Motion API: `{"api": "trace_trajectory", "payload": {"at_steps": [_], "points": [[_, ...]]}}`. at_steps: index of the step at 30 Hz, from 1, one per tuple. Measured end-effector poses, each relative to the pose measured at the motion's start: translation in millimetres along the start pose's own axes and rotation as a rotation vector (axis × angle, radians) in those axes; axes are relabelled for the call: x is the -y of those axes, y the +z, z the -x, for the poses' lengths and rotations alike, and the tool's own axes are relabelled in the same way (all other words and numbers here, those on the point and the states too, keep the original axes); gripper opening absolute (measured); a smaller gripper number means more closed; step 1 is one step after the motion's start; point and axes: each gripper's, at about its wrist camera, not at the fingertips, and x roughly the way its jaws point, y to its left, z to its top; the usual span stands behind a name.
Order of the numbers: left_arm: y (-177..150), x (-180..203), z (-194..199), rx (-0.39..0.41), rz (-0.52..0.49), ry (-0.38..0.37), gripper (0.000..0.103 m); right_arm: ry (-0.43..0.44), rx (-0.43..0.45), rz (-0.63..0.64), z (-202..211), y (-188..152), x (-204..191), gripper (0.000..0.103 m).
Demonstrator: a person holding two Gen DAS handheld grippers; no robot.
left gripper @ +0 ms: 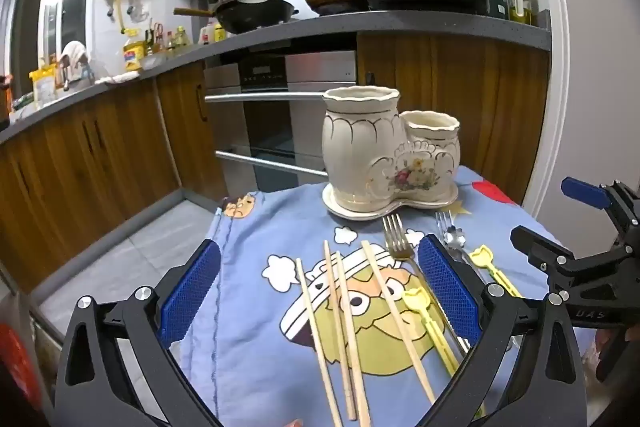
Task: Organize utensils
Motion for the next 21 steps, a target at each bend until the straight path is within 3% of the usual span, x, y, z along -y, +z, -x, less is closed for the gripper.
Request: {"api": "trace_trajectory", "payload": {"at_steps": [21], "points": [[2.4,-8.4,5.1,0.012,0.016,0.001,0.098,0.009,-0.007,-0.012,-0.5,-0.3,1.9,0.098]]}}
